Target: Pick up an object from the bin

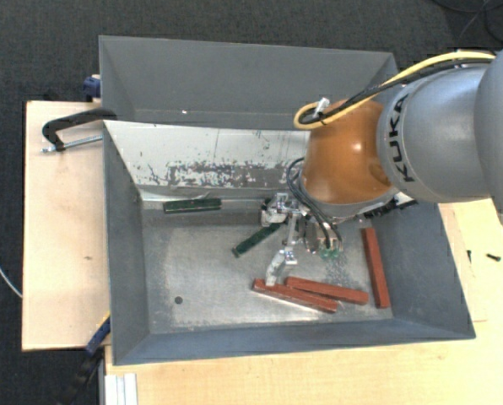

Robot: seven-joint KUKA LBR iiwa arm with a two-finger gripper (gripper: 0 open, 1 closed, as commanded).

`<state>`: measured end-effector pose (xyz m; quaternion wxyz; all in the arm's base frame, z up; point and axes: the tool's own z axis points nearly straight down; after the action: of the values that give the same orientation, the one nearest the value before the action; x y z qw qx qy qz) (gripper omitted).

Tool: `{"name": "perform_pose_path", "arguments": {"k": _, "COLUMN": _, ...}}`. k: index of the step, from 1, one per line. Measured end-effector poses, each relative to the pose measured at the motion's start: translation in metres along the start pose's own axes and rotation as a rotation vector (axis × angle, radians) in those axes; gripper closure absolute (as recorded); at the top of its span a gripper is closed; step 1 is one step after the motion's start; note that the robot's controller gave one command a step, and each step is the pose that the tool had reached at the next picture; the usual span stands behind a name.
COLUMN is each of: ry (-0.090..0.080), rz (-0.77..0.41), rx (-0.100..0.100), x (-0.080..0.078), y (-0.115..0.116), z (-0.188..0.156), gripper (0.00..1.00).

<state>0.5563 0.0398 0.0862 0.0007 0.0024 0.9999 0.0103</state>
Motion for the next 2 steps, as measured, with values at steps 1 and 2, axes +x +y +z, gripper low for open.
{"name": "perform_pose_path", "arguments": {"k": 1, "ry": 0.007, "rz": -0.066, "rx": 0.017, "x": -0.0277, "y": -0.0053, "z": 0.0084, "gripper": 1.00}}
{"name": "perform_pose_path", "arguments": {"k": 2, "ry": 0.007, "rz": -0.066, "rx": 0.017, "x": -0.0279, "y": -0.0053, "z": 0.0083, "gripper": 1.00}}
